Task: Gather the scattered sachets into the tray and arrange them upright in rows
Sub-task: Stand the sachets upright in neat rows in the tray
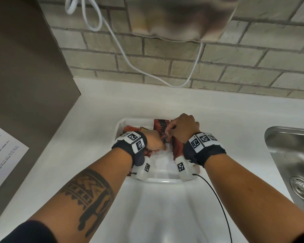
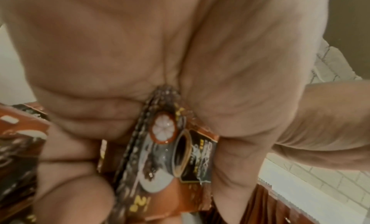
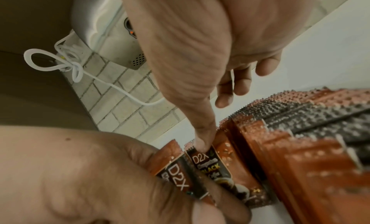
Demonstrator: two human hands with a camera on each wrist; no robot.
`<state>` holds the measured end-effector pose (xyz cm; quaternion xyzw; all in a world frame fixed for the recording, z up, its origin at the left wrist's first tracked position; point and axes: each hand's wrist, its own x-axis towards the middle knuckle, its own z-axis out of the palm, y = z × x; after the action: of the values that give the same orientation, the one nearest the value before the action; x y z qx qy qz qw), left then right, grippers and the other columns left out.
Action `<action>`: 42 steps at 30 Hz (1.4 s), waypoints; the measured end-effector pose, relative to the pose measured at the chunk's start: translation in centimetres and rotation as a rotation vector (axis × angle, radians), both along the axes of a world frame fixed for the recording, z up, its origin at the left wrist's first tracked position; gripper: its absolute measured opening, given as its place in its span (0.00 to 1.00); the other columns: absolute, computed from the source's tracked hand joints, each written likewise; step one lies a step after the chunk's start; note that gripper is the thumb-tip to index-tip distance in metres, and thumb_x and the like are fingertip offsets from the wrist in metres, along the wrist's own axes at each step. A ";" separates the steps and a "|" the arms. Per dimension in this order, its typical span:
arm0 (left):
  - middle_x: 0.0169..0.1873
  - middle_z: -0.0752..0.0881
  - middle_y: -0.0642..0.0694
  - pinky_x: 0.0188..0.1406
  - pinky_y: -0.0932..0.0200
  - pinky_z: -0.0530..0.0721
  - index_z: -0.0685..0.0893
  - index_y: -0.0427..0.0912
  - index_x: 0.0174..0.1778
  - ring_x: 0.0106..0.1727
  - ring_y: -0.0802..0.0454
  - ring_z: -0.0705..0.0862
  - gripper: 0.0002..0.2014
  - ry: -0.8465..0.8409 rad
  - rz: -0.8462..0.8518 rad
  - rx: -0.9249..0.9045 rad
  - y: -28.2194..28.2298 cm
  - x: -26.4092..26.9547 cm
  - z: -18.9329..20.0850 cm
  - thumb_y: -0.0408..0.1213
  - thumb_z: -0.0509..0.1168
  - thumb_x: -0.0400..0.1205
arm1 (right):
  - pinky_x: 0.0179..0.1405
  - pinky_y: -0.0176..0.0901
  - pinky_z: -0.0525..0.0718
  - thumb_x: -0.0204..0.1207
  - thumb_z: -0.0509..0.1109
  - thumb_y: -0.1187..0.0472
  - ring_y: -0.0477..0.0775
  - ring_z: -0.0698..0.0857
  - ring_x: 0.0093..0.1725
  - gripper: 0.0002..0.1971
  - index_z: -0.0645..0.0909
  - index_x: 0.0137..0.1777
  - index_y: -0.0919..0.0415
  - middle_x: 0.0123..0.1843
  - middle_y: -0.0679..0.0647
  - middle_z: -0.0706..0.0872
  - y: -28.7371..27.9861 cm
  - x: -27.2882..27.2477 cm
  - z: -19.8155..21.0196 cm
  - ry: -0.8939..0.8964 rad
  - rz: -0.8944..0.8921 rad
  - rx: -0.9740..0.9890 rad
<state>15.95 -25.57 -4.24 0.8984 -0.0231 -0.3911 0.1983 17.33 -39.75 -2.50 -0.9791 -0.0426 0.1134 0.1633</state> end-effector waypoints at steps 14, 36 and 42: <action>0.26 0.86 0.46 0.26 0.62 0.78 0.83 0.42 0.35 0.23 0.50 0.79 0.16 -0.012 -0.024 0.019 0.0 0.0 0.1 0.49 0.67 0.83 | 0.59 0.52 0.76 0.69 0.74 0.58 0.52 0.82 0.53 0.10 0.90 0.33 0.40 0.40 0.40 0.87 -0.3 0.7 -0.3 0.011 0.022 0.037; 0.48 0.87 0.34 0.46 0.53 0.90 0.85 0.30 0.62 0.41 0.43 0.86 0.16 0.080 0.167 -0.171 1.7 -0.1 -0.2 0.40 0.70 0.85 | 0.39 0.27 0.75 0.75 0.72 0.61 0.38 0.83 0.41 0.08 0.91 0.41 0.47 0.35 0.34 0.85 -2.3 -0.1 1.0 -0.091 0.018 0.330; 0.38 0.85 0.40 0.34 0.59 0.86 0.85 0.31 0.53 0.28 0.50 0.83 0.09 0.146 0.108 -0.121 1.0 -0.9 -0.2 0.35 0.68 0.85 | 0.37 0.28 0.74 0.76 0.73 0.60 0.38 0.83 0.42 0.07 0.89 0.43 0.45 0.36 0.35 0.84 -2.3 -0.5 0.3 -0.045 0.043 0.313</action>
<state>15.03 -24.53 -4.48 0.8538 0.0163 -0.4422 0.2744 16.83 -42.09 -2.19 -0.9429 -0.0842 0.0871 0.3104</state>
